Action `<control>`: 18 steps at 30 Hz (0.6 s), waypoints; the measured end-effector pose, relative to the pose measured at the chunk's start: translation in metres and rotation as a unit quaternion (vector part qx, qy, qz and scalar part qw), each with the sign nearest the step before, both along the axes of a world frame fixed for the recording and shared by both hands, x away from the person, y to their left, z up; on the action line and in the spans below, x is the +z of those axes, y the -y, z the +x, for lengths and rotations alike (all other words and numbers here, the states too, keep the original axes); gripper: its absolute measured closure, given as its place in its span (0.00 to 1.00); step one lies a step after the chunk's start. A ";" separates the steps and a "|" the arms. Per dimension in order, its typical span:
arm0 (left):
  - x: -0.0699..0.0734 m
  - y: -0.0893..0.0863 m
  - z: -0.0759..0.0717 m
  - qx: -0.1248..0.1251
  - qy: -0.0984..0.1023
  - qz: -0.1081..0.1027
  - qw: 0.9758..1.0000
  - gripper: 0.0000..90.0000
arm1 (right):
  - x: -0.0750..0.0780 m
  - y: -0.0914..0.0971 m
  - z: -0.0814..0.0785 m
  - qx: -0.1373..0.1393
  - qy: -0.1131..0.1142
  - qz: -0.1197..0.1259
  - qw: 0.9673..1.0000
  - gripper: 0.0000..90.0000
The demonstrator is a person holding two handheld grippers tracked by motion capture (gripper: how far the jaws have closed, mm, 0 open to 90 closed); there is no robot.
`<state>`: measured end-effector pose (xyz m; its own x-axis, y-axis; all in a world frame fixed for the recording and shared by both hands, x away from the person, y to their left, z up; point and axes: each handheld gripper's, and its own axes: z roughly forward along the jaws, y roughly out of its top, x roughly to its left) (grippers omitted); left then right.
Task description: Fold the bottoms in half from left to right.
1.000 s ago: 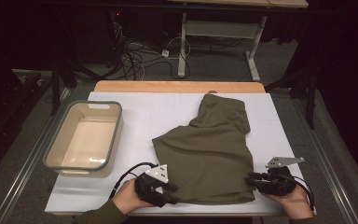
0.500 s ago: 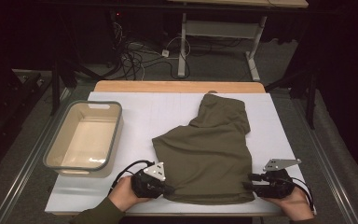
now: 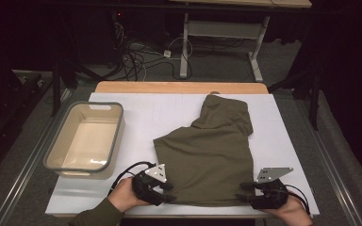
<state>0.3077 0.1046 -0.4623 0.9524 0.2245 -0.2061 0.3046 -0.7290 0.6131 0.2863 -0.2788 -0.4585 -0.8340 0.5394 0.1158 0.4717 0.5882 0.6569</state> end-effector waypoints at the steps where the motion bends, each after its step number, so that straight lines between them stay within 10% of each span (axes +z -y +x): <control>1: 0.001 0.002 0.000 0.004 0.003 -0.005 1.000 0.52 | 0.001 -0.003 0.001 0.004 0.001 0.003 1.000 0.56; 11: -0.007 0.030 -0.005 -0.034 0.029 0.023 0.999 0.36 | -0.004 -0.049 -0.001 0.089 0.011 -0.016 0.996 0.47; 18: -0.006 0.030 -0.008 -0.028 0.077 0.044 0.996 0.60 | -0.011 -0.064 -0.009 0.121 0.060 -0.059 0.989 0.49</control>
<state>0.3001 0.0748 -0.4682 0.9826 0.1817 -0.0382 0.1696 -0.7947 0.5828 0.2773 -0.2147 -0.4691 -0.9440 0.3271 -0.0440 0.2311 0.7502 0.6195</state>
